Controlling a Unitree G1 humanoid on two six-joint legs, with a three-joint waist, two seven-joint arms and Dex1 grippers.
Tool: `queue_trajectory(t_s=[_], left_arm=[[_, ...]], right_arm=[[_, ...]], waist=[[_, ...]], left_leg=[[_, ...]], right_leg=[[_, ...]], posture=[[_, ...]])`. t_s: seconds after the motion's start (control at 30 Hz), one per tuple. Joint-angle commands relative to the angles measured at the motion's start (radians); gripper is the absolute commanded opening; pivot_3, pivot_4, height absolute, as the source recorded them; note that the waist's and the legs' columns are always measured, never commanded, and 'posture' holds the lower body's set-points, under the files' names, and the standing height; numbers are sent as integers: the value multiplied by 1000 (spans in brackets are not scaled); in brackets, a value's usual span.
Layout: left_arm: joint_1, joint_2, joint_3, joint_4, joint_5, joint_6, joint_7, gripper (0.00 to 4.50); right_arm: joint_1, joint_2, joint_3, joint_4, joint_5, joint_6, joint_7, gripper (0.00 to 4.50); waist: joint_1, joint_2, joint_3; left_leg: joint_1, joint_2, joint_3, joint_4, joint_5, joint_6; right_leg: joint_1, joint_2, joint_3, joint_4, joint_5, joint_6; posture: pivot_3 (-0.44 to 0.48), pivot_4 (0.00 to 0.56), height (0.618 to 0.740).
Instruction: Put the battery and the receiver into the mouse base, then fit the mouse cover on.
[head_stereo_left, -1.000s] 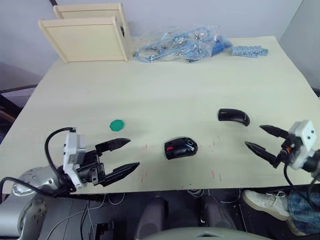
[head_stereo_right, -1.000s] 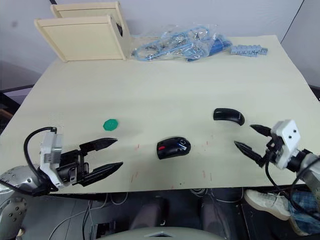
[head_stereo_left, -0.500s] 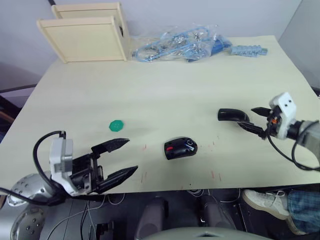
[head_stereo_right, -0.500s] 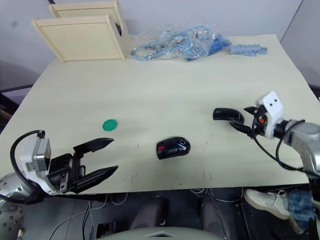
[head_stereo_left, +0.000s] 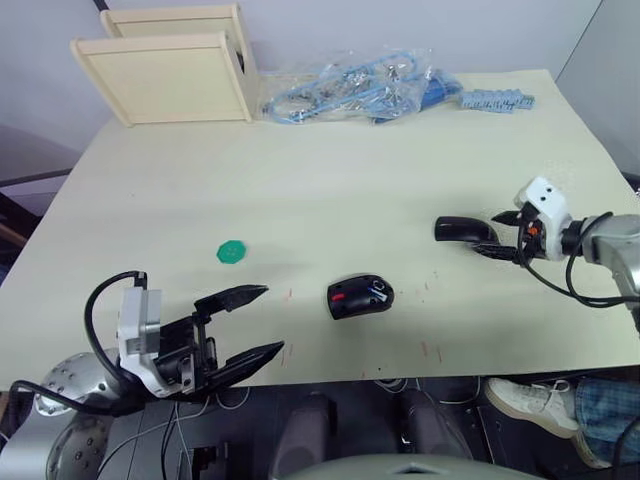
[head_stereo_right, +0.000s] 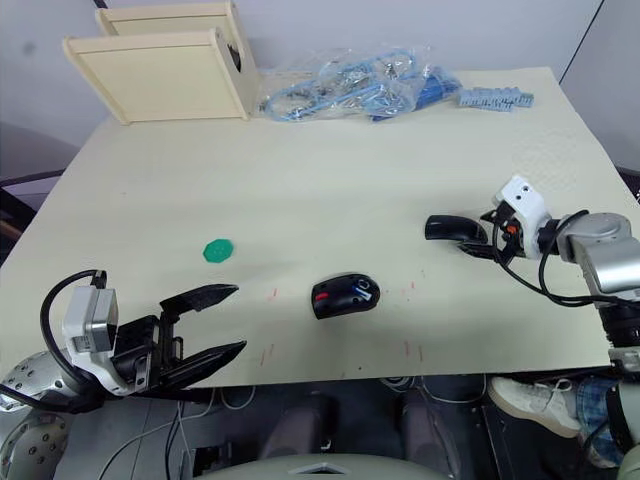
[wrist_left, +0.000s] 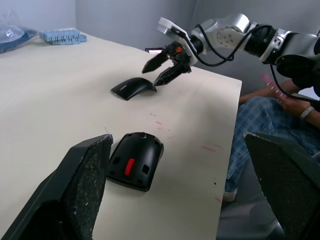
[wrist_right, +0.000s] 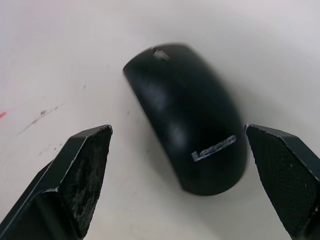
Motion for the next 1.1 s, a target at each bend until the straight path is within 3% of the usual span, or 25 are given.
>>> queue_trajectory(t_s=[0.03,0.37,0.67,1.1], left_arm=[[-13,-2,-16,-2,9,-28,-2,4500],[-2,-5,-34,23,33,-70,-31,4500],[-8,-7,-46,54,46,-92,-59,4500],[-14,0,-45,97,53,-124,-103,4500]], right_arm=[[-57,-1,8,36,-30,-26,37,4456],[-224,4,106,320,-156,-166,203,4456],[-290,46,113,501,-210,-317,293,4456],[-362,91,105,676,-273,-434,329,4456]], waist=[[2,0,0],[3,1,1],[3,2,1],[1,3,2]], left_leg=[[0,0,0,0,0,0],[-1,0,0,0,0,0],[-1,0,0,0,0,0],[-1,0,1,0,0,0]], right_leg=[[0,0,0,0,0,0],[0,0,0,-1,0,0],[0,-1,0,-1,0,0],[0,-1,0,-1,0,0]], posture=[[0,150,740],[0,150,740],[0,150,740],[0,150,740]])
